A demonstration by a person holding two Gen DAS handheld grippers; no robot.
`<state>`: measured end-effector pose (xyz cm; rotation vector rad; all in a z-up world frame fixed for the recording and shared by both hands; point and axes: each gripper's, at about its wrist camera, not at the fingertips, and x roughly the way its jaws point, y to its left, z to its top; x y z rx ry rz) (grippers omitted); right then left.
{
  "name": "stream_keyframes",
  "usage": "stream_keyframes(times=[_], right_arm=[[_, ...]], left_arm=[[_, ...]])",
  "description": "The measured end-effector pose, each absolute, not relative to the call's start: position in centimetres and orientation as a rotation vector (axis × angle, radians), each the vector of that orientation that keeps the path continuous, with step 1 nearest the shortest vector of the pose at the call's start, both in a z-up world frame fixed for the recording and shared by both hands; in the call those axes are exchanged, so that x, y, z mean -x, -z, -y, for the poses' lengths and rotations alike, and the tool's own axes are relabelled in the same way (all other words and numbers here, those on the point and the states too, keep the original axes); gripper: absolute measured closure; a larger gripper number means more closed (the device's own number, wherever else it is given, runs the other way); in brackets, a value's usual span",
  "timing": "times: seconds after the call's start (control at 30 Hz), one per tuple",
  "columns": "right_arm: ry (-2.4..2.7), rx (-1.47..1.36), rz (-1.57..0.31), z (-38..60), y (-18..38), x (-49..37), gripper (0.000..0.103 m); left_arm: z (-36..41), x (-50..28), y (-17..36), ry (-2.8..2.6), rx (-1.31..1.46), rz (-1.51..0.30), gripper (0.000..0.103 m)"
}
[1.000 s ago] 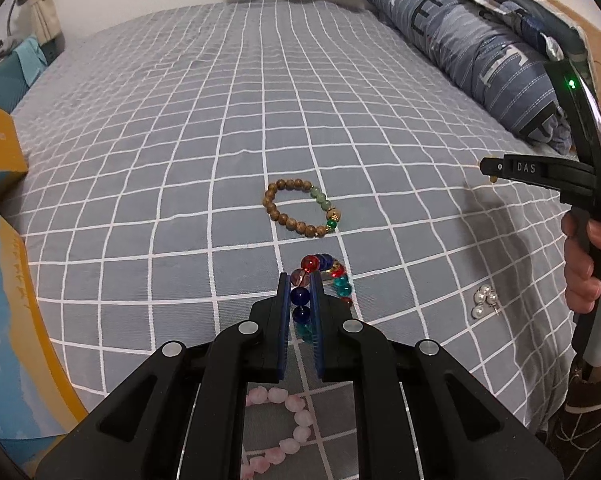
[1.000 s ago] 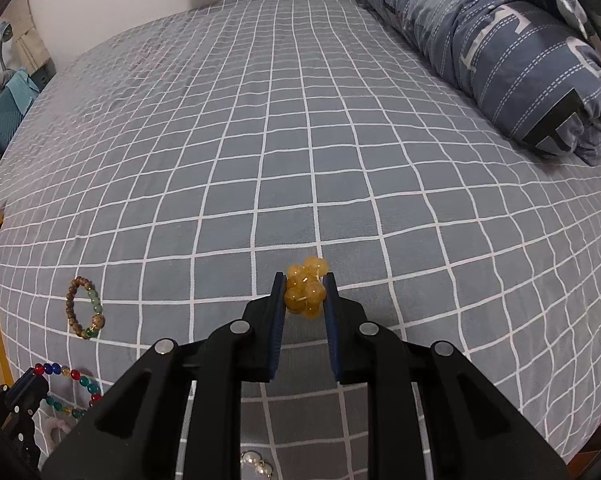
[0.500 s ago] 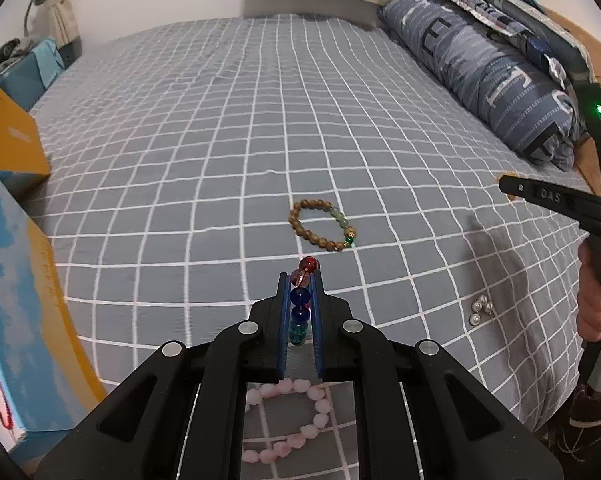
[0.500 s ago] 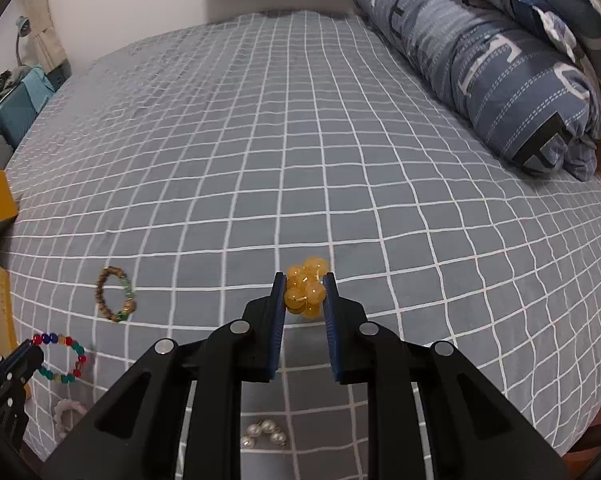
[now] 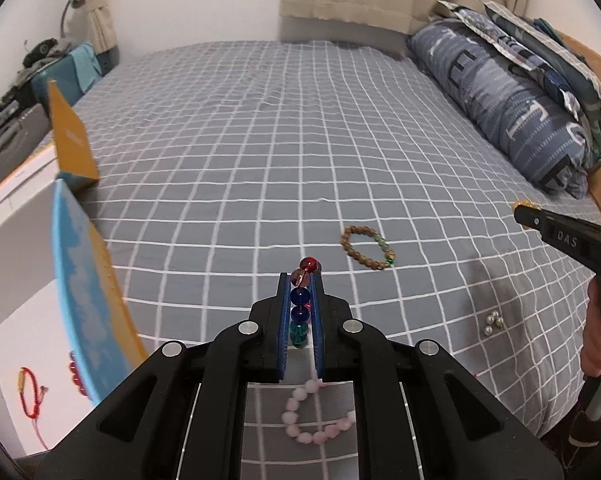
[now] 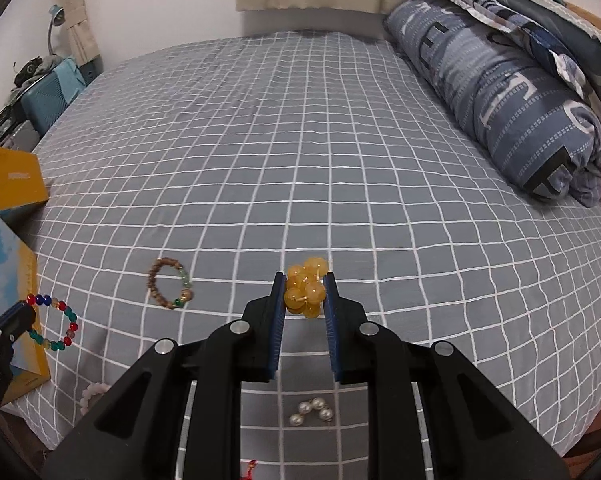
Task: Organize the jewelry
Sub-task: 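Lift both held items and carry them over the white box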
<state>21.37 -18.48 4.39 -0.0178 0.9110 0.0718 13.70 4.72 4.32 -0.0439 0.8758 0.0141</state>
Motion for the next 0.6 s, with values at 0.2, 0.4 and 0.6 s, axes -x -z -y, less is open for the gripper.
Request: stream_keyframes(times=[0.2,0.4,0.6], right_arm=[[-0.106,0.037,-0.906,16.5,-4.7,-20.7,0.085],[-0.140,0.053,-0.897,14.2,-5.3,-20.3,0.085],[-0.175,0.060,-0.884,11.7,-6.3,-19.9,0.085]], left_arm=[[-6.5,-12.6,-5.5,-0.043,0.057,-0.853,0.094],[-8.2,-11.7,-6.6,-0.070,0.068,-0.836,0.094],[-9.7,-10.6,-7.9,-0.092,0.076,-0.815,0.094]])
